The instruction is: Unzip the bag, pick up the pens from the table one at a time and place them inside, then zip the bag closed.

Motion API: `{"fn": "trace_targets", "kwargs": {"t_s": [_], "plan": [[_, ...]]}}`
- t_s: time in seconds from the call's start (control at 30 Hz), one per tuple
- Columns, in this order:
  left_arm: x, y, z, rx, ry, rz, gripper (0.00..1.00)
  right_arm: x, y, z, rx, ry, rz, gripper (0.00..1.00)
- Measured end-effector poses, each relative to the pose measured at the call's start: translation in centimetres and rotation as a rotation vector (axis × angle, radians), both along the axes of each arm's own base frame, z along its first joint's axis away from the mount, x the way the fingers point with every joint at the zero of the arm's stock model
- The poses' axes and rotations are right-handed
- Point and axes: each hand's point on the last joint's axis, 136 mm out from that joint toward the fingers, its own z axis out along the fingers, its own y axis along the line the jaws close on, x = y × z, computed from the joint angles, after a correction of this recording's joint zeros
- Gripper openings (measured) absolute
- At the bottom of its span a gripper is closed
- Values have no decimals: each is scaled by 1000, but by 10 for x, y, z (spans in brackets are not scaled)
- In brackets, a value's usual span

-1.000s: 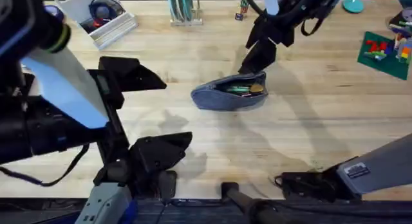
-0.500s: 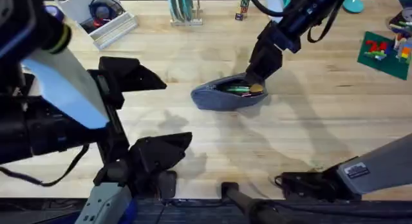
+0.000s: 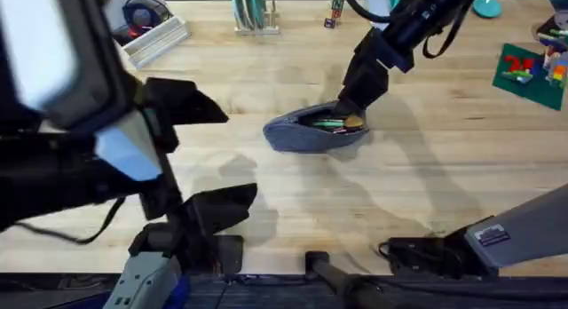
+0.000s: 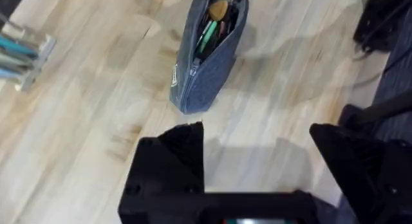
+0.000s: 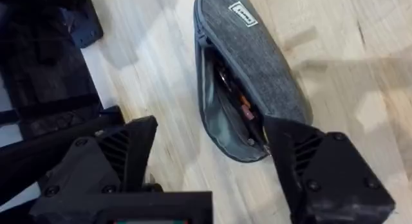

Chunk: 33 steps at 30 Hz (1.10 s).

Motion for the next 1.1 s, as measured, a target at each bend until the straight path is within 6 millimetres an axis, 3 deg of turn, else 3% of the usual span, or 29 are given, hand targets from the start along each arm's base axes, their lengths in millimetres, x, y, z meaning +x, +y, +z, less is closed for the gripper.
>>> {"fn": "trace_targets", "kwargs": {"t_s": [0.43,0.8,1.1], "plan": [[18,-11,-57,-12,56,-186,993,-2,-1,0,-3,10,-1,997],[65,-18,-98,-40,110,-333,994,-2,-1,0,-3,10,0,997],[85,-25,-121,-96,90,-422,995,-2,-1,0,-4,12,-3,996]]}}
